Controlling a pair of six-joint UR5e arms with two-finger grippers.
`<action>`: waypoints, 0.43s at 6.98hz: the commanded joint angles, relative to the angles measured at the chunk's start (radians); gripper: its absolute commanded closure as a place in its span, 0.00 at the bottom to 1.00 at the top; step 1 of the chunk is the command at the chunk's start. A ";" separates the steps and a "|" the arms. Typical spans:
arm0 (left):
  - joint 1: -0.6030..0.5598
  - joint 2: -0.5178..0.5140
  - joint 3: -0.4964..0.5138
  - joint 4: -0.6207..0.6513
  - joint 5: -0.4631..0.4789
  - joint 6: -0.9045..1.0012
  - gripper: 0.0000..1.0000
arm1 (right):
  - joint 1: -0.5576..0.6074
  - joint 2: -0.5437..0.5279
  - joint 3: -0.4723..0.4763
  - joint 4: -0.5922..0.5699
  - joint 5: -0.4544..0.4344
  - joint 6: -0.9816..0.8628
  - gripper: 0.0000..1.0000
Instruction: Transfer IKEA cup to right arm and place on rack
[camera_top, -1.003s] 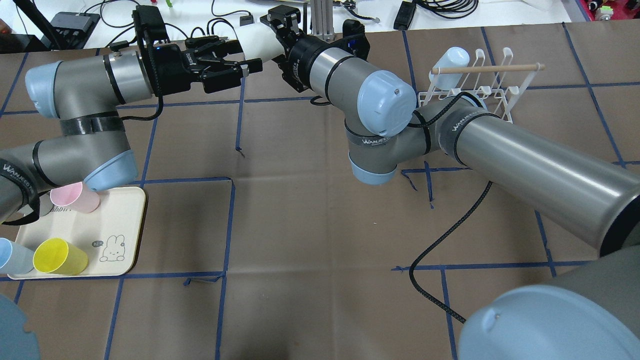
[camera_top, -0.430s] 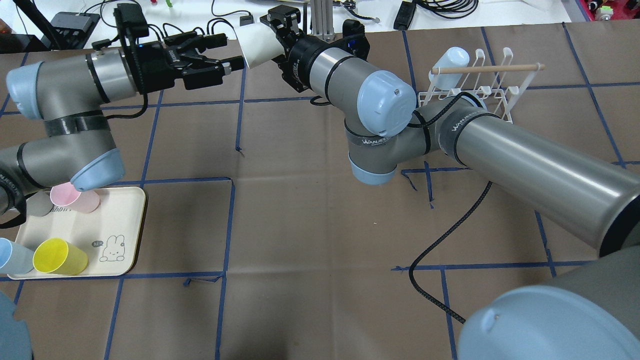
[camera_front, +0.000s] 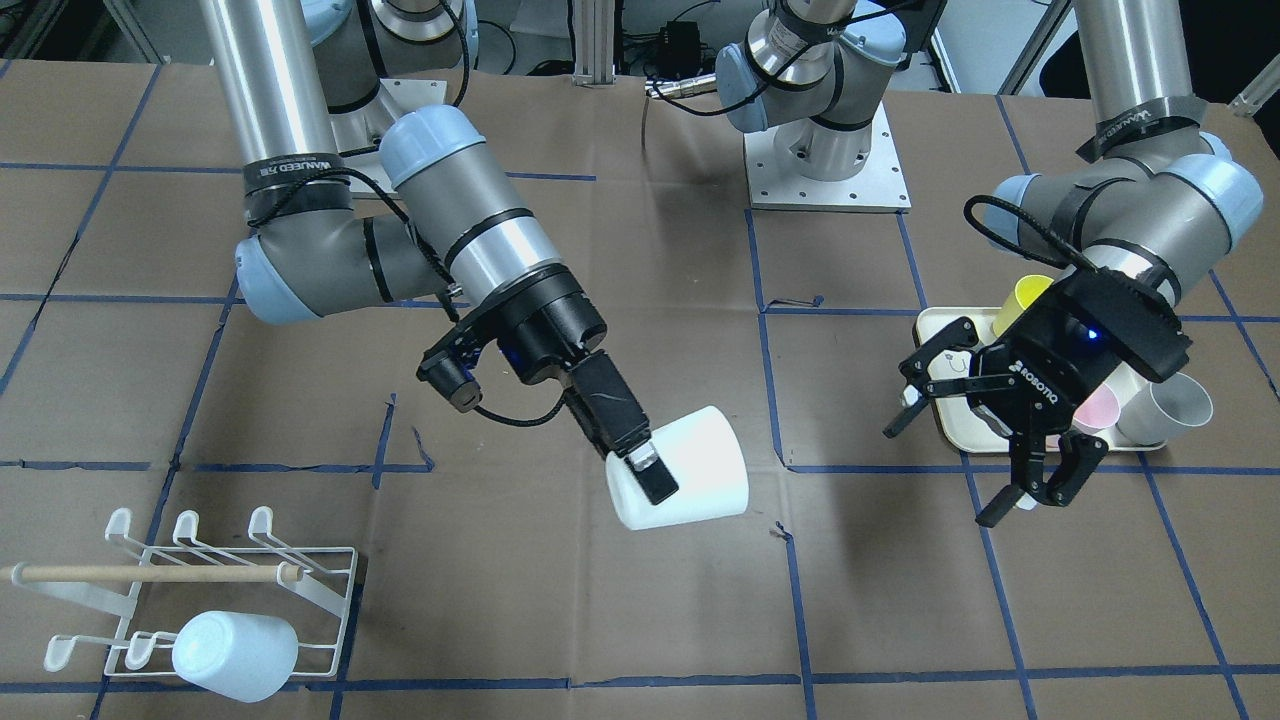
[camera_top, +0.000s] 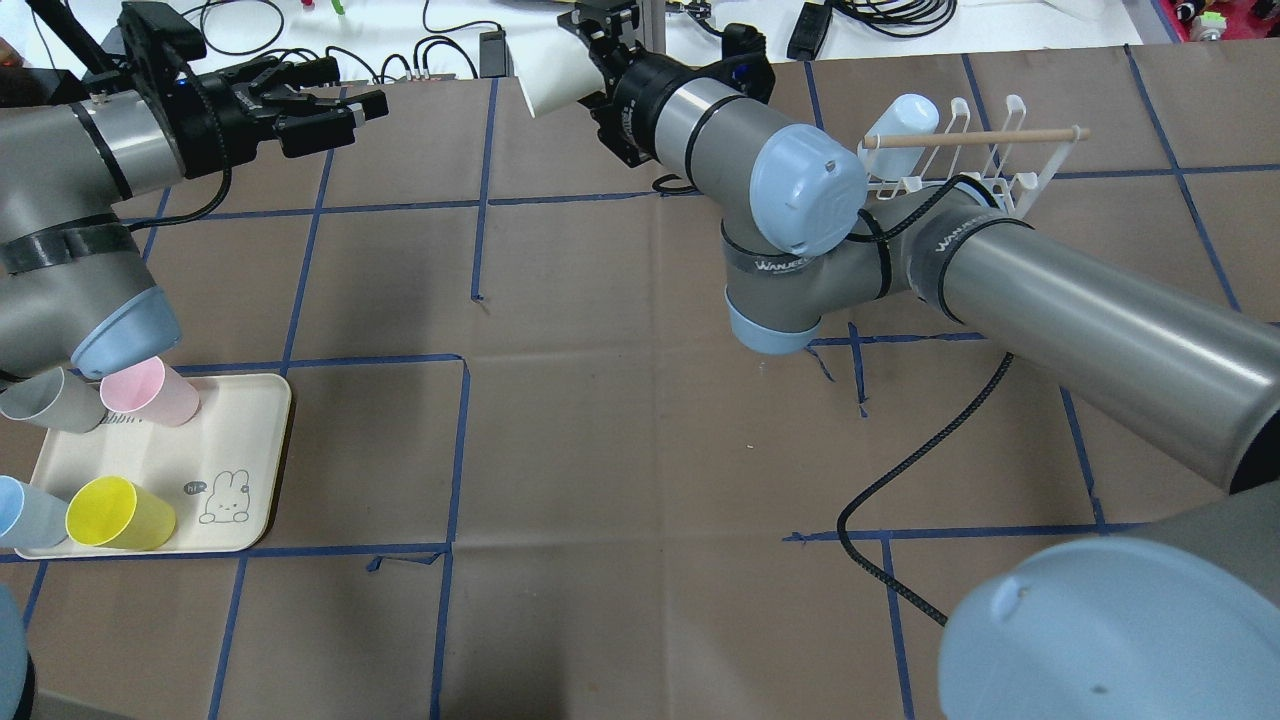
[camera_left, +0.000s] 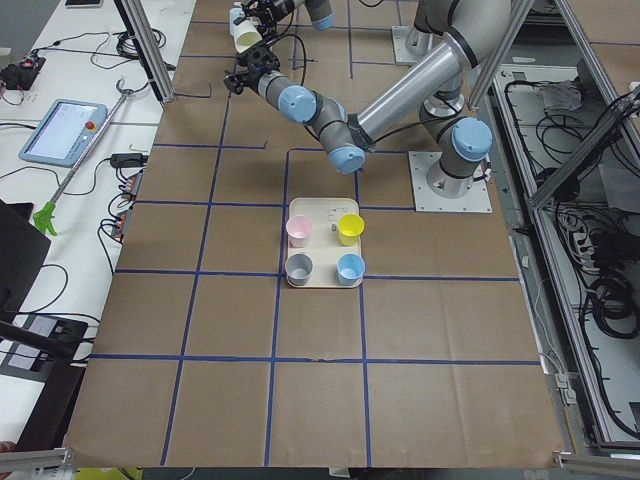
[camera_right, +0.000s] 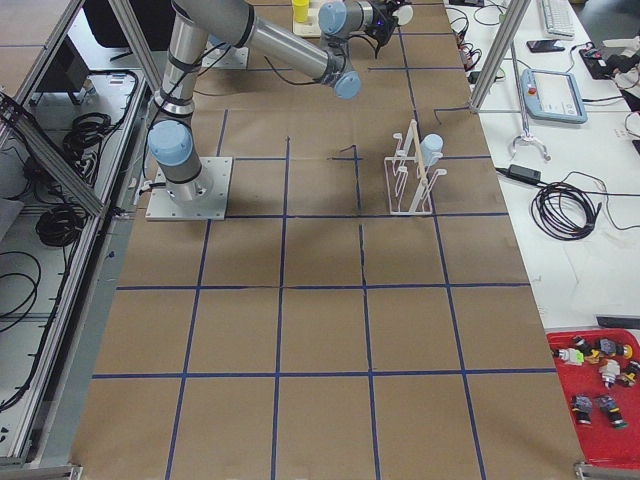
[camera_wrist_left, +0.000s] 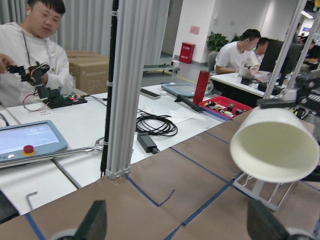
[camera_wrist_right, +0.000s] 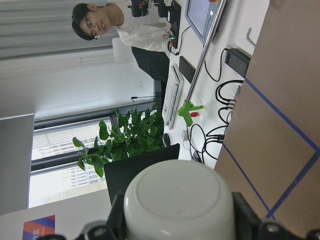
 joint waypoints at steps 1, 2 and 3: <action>-0.065 -0.017 0.082 -0.011 0.260 -0.135 0.01 | -0.141 -0.017 0.003 -0.006 0.066 -0.056 0.53; -0.120 -0.023 0.116 -0.031 0.430 -0.195 0.01 | -0.218 -0.032 0.003 -0.002 0.146 -0.116 0.55; -0.170 -0.013 0.136 -0.124 0.592 -0.211 0.01 | -0.272 -0.054 0.006 0.006 0.210 -0.268 0.58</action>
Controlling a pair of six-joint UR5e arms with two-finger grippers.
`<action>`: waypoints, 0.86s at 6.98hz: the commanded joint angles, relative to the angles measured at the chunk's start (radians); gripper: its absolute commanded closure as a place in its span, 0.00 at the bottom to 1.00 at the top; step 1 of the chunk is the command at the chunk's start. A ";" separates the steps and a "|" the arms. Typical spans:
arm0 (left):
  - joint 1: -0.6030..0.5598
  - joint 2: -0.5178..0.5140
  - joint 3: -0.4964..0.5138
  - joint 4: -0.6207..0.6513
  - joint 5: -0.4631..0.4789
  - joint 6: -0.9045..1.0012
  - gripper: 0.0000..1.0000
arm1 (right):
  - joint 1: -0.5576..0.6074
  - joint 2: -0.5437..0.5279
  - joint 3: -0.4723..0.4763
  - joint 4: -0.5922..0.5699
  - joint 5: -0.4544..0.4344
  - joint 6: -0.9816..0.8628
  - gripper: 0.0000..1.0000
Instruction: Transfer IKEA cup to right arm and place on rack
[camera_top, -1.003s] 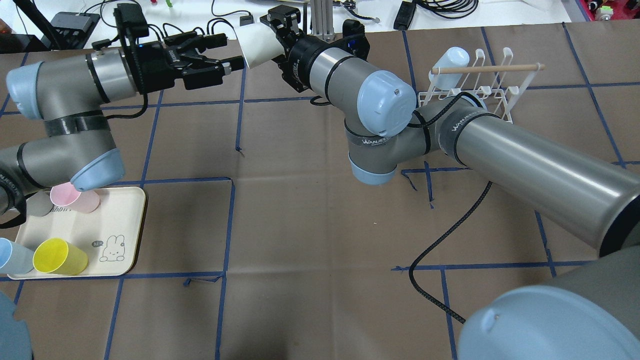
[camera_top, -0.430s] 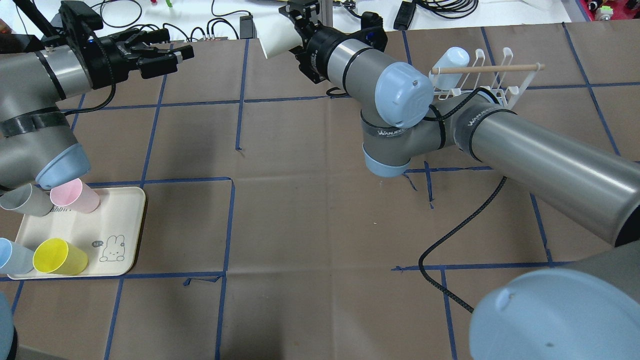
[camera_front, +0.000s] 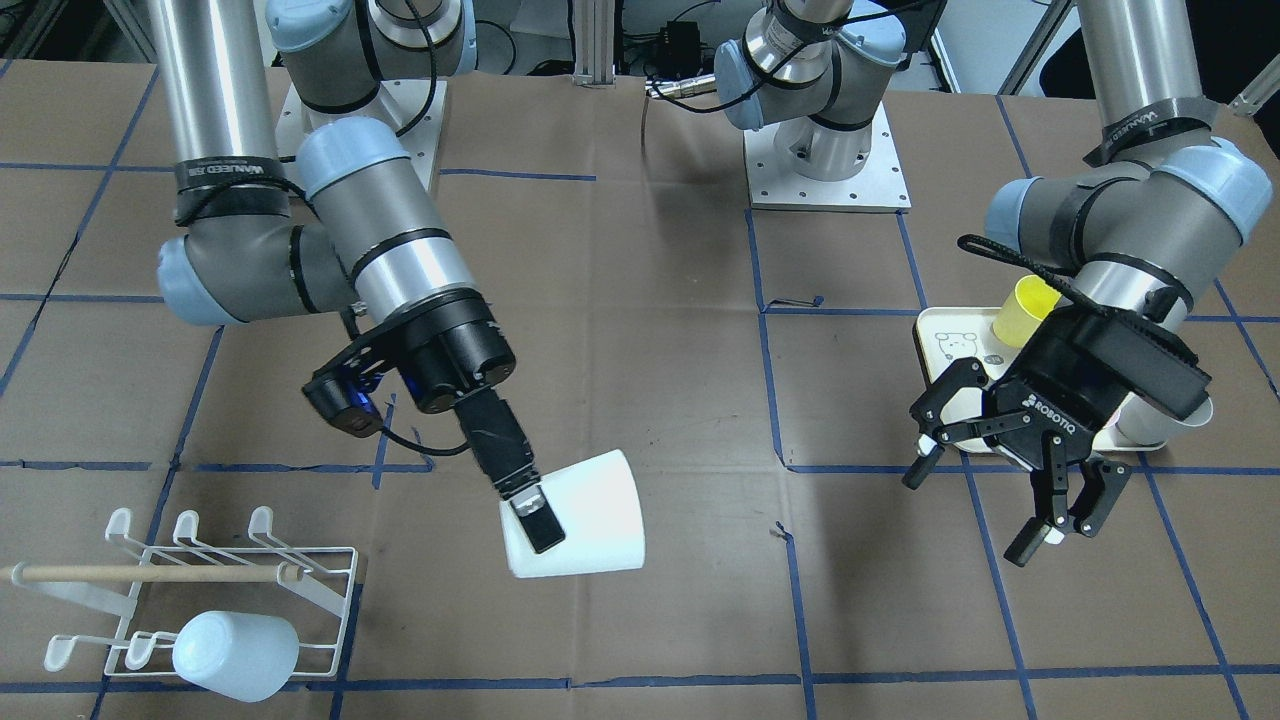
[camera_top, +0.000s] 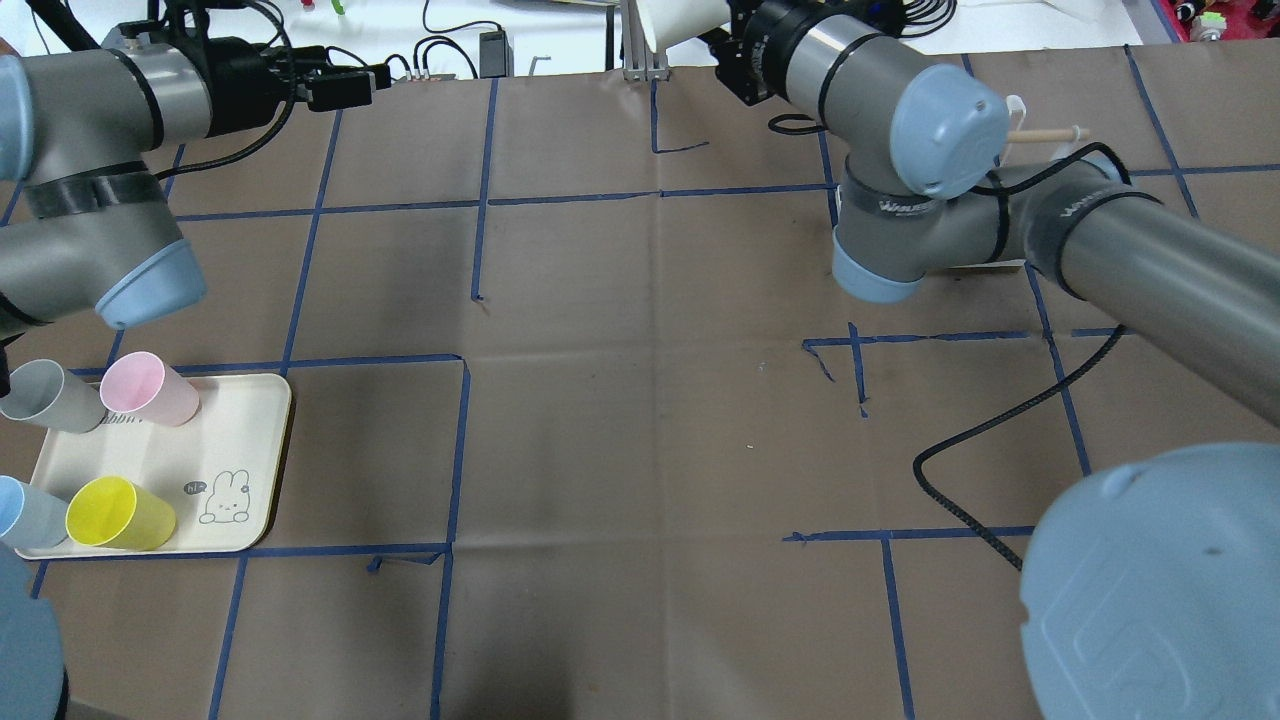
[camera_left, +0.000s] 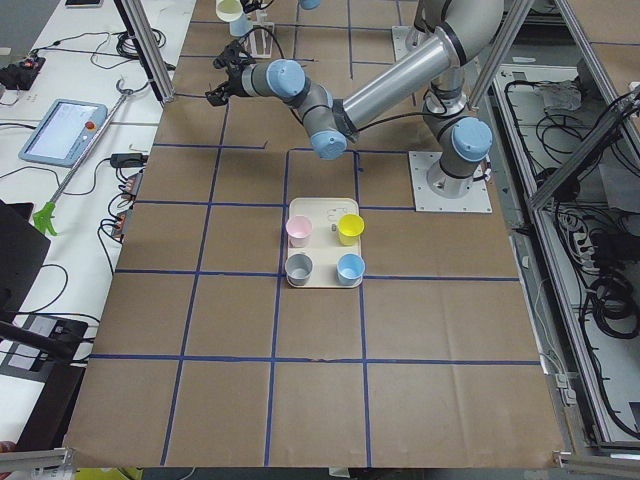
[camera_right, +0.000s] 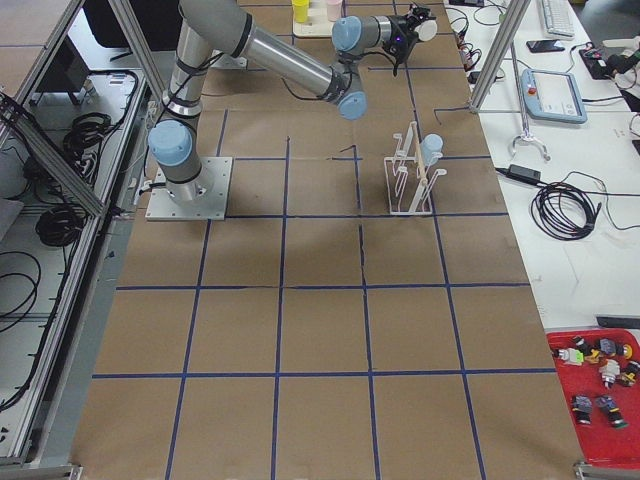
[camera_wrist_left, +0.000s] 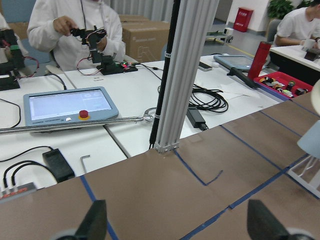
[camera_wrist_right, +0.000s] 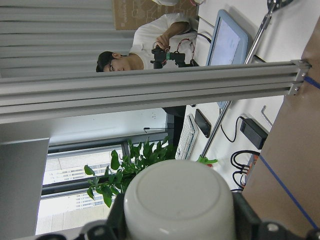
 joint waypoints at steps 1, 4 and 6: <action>-0.103 0.024 0.043 -0.186 0.341 -0.042 0.00 | -0.109 -0.037 0.025 0.007 0.085 -0.320 0.58; -0.214 0.125 0.048 -0.568 0.575 -0.207 0.00 | -0.233 -0.083 0.073 0.080 0.085 -0.920 0.58; -0.216 0.222 0.116 -1.004 0.597 -0.316 0.00 | -0.316 -0.102 0.072 0.183 0.085 -1.259 0.61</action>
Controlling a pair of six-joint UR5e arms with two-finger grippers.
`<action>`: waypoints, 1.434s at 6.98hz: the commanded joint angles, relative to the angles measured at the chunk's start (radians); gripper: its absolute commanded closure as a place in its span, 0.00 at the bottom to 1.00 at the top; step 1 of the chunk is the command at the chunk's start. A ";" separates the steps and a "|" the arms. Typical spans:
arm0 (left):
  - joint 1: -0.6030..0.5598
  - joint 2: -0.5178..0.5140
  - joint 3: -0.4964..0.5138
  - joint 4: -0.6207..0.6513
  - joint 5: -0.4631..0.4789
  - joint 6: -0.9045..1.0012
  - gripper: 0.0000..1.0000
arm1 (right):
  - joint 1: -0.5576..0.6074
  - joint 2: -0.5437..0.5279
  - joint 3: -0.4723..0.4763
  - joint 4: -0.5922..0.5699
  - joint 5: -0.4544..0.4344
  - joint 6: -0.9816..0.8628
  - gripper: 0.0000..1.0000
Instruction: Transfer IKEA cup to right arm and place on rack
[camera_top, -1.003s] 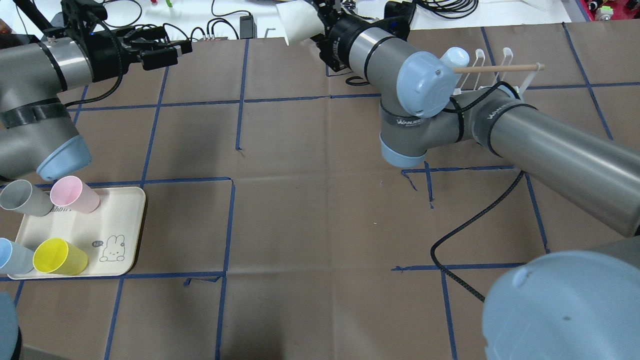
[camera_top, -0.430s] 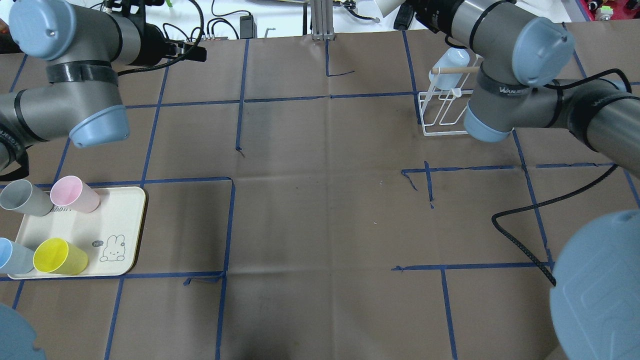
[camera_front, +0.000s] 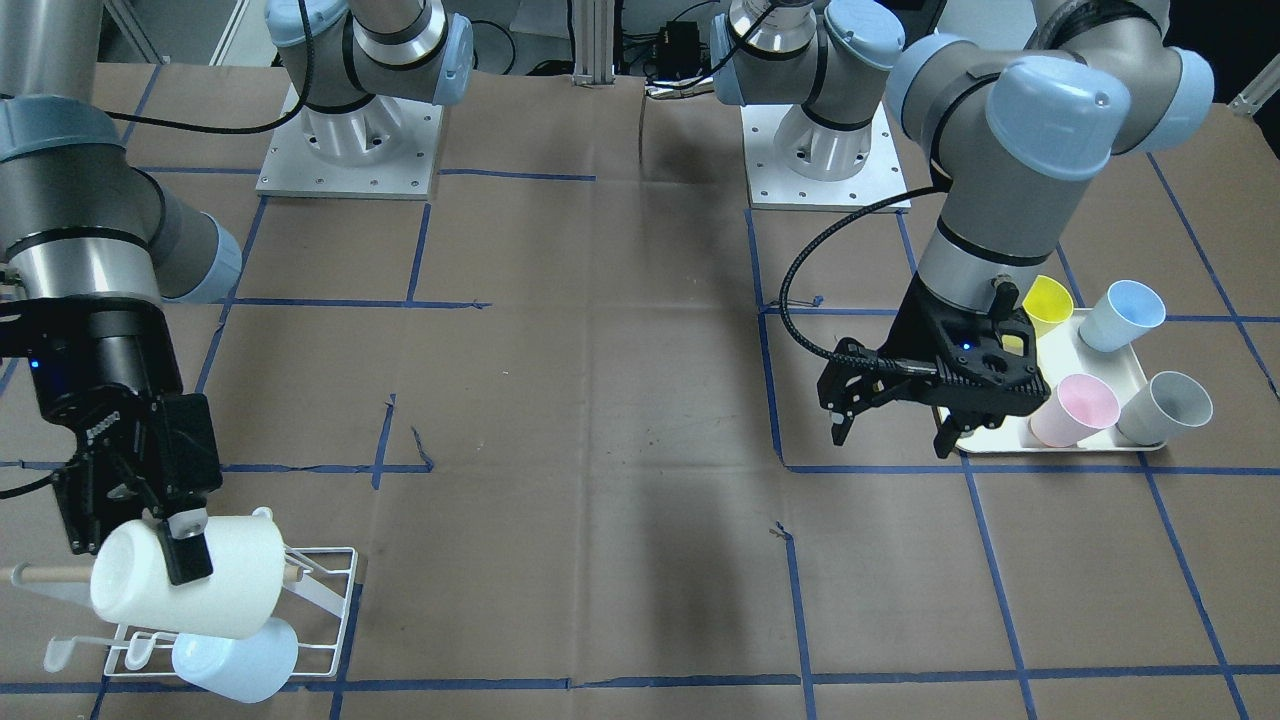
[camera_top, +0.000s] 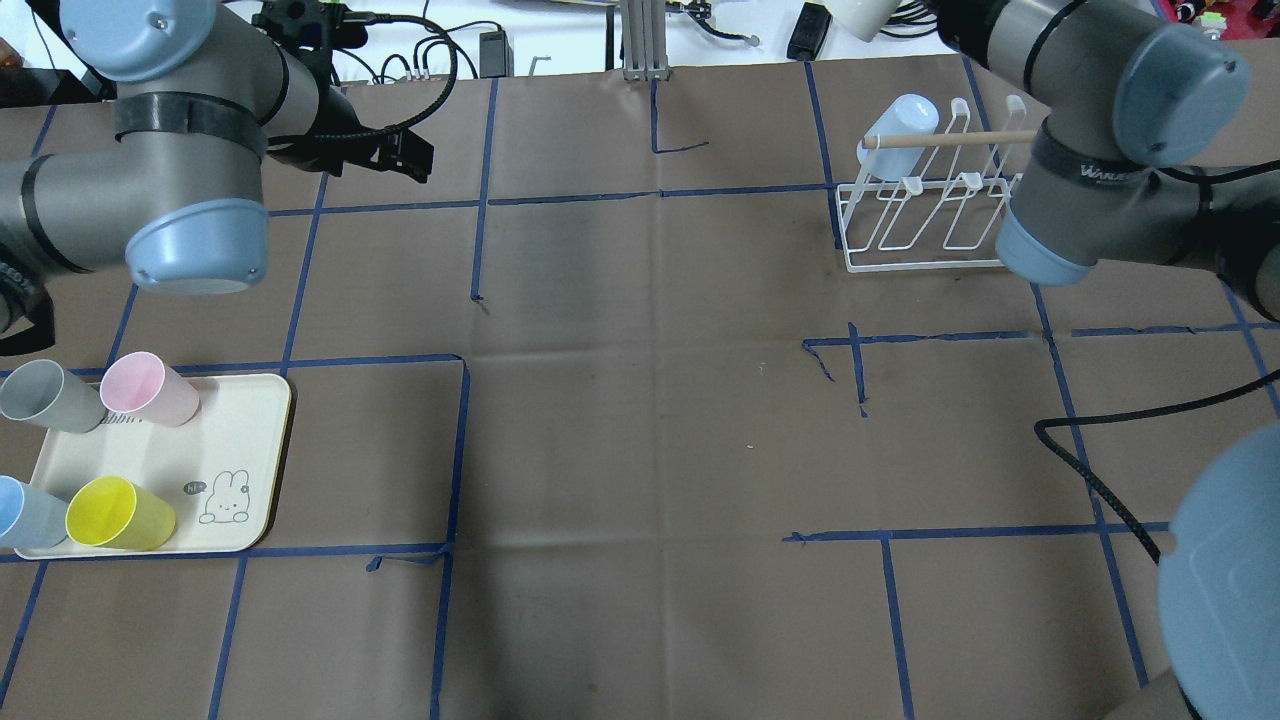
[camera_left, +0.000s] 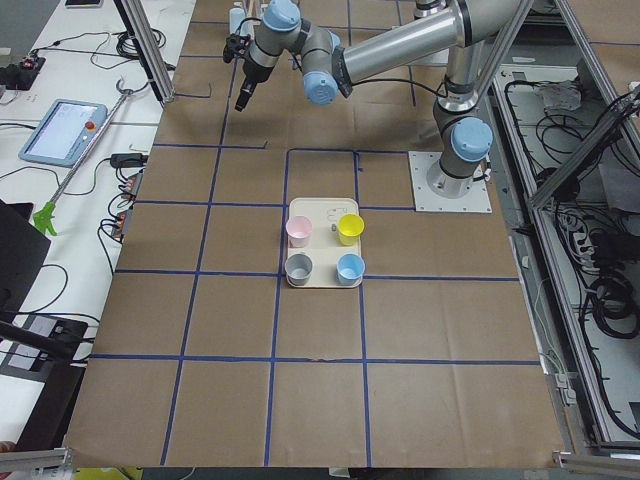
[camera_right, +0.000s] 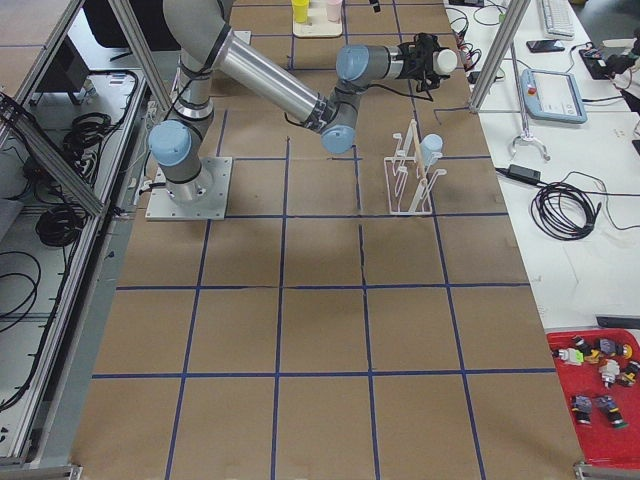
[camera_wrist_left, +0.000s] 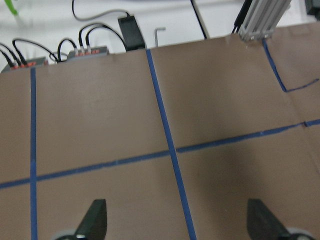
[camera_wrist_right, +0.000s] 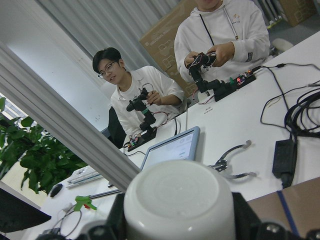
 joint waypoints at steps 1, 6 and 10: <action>-0.007 0.050 0.120 -0.402 0.036 -0.096 0.00 | -0.095 -0.015 -0.001 0.113 0.000 -0.364 0.61; -0.056 0.068 0.194 -0.454 0.090 -0.123 0.00 | -0.201 0.094 -0.063 0.153 0.000 -0.628 0.61; -0.058 0.075 0.177 -0.428 0.085 -0.126 0.00 | -0.203 0.175 -0.070 0.130 -0.009 -0.650 0.61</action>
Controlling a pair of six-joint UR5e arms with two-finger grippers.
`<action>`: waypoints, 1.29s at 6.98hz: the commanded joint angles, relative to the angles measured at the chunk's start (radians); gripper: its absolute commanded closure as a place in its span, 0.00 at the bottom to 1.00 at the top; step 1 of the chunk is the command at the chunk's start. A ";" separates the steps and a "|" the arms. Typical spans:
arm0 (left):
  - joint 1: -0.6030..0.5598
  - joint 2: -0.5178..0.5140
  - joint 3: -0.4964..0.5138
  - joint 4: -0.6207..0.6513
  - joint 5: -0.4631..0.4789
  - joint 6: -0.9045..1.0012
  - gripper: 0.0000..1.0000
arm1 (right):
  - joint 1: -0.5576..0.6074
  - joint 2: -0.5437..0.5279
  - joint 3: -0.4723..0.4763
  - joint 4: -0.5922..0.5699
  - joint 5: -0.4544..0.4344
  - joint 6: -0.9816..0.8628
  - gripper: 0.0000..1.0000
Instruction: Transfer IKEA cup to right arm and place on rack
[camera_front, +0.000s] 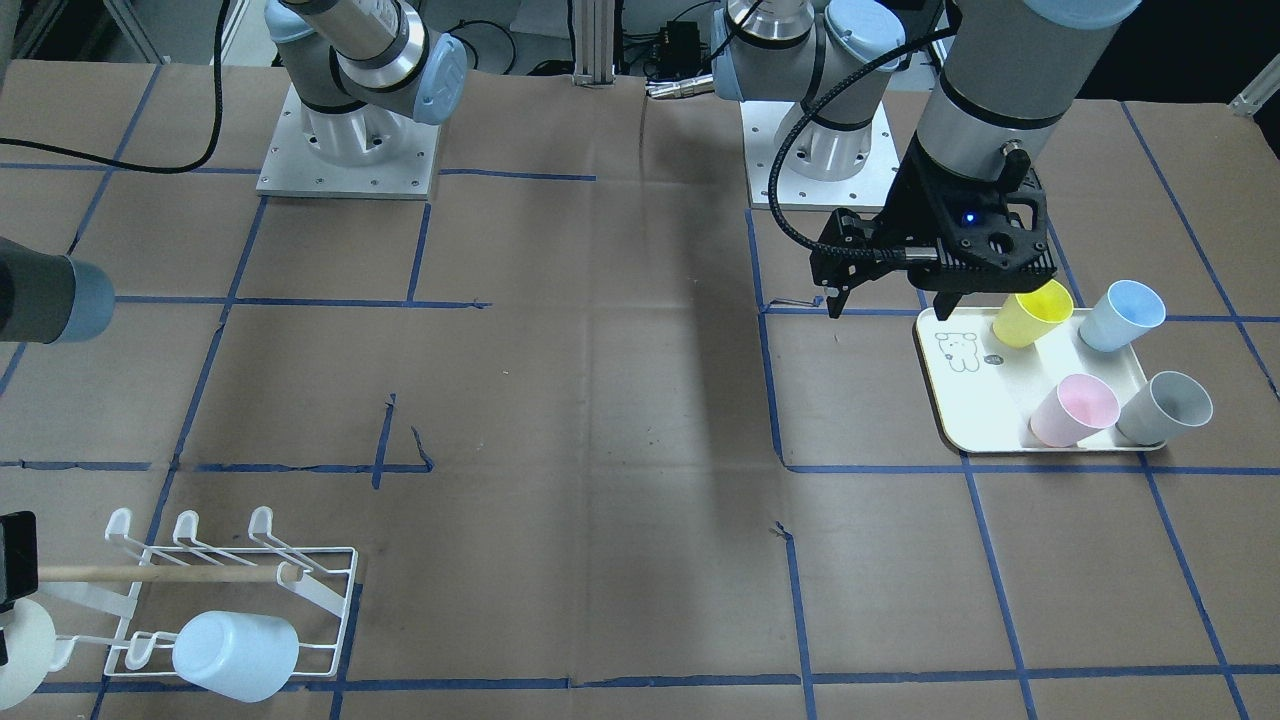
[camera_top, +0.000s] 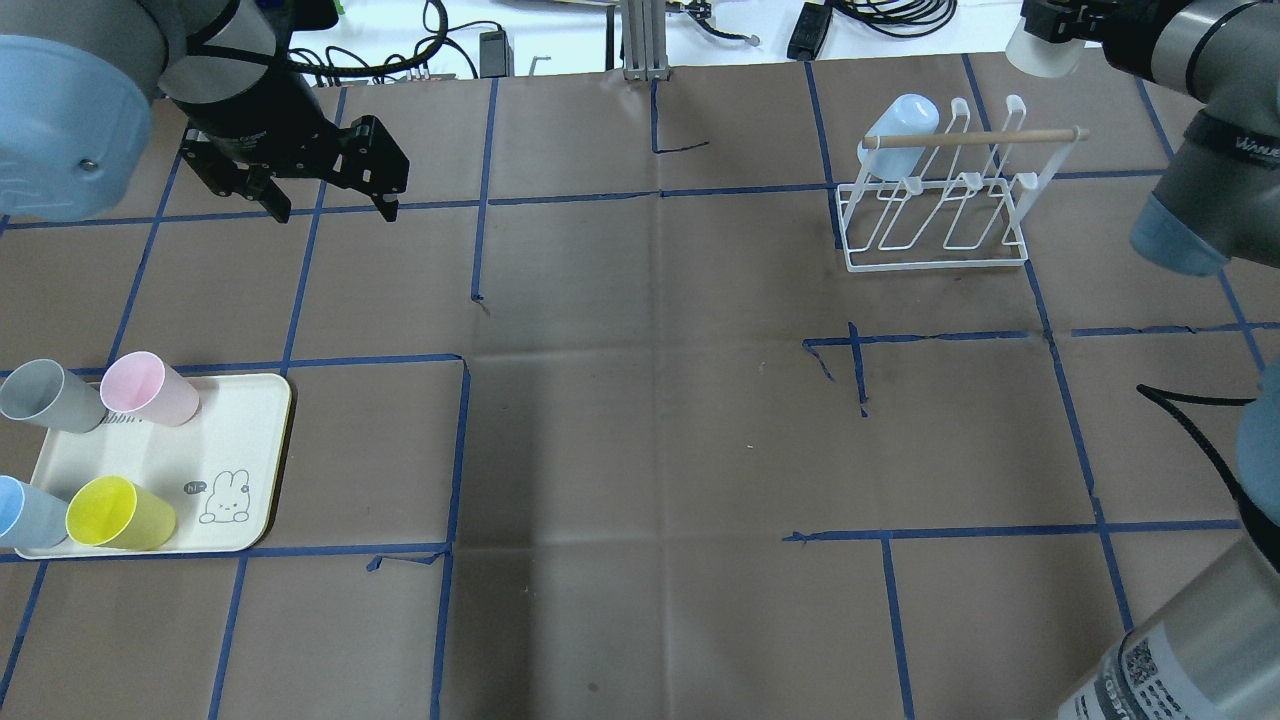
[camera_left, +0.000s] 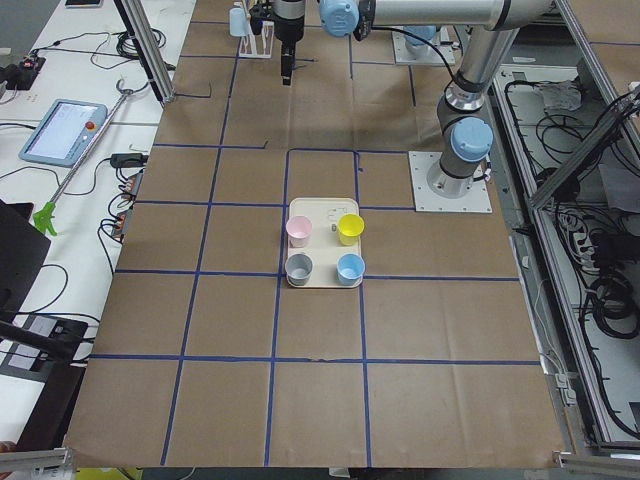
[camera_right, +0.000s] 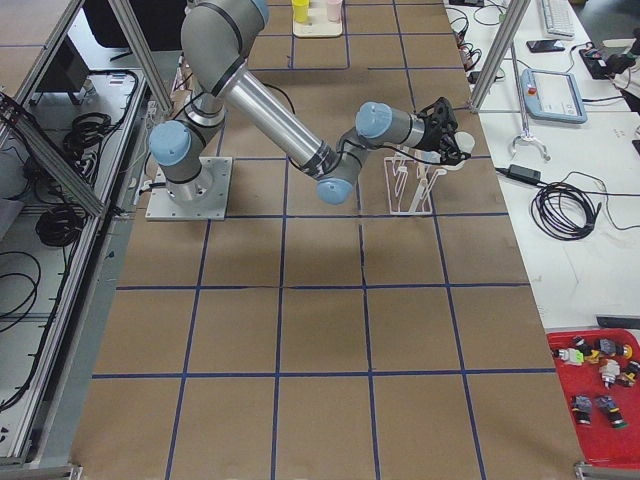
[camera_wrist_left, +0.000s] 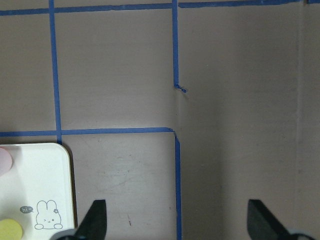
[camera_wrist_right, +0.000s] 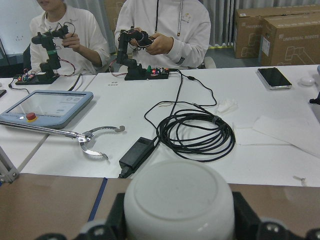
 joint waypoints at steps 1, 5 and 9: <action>-0.001 -0.002 0.003 0.003 -0.001 -0.003 0.00 | 0.000 0.044 0.001 -0.020 -0.002 -0.039 0.61; -0.002 -0.001 0.004 0.016 -0.004 -0.006 0.00 | 0.000 0.053 0.049 -0.018 -0.002 -0.041 0.61; -0.002 -0.002 0.001 0.035 -0.018 -0.029 0.00 | 0.000 0.048 0.067 -0.005 -0.007 -0.023 0.01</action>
